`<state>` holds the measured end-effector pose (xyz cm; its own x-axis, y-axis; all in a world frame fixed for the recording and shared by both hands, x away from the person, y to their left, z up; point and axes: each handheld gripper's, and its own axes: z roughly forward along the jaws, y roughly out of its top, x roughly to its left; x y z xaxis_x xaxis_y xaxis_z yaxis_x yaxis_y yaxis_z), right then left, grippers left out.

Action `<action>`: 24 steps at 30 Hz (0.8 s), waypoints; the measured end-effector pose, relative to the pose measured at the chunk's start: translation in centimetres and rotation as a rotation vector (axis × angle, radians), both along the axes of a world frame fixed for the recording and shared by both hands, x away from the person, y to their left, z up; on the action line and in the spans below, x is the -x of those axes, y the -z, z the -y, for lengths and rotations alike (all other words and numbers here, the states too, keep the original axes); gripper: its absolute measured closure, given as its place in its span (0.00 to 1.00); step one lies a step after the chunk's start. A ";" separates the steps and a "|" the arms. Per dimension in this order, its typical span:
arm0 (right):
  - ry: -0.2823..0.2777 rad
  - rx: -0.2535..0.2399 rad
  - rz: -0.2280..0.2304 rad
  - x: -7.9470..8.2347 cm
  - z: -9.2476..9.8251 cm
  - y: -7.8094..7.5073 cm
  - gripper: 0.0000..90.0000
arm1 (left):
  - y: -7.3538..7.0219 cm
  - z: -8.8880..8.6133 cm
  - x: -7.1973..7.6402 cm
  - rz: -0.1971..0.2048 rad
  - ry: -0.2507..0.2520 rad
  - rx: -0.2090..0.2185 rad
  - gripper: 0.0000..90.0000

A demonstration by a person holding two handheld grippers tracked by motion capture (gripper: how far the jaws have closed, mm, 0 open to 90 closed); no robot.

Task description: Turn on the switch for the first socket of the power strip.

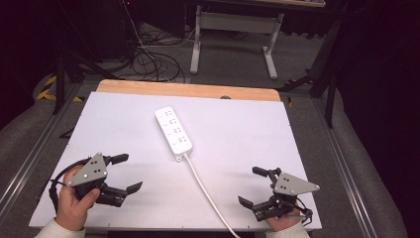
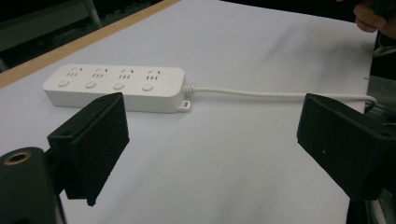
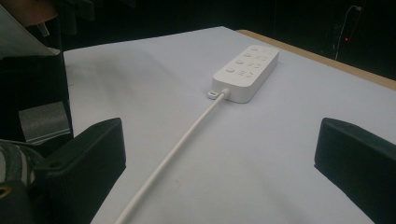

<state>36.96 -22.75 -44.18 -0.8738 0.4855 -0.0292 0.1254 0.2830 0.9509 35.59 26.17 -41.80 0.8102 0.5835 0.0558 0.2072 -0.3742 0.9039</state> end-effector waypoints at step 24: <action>-0.009 0.010 -0.003 -0.1 -0.1 0.1 0.03 | 5.5 -2.1 1.6 -0.062 -0.046 0.072 0.10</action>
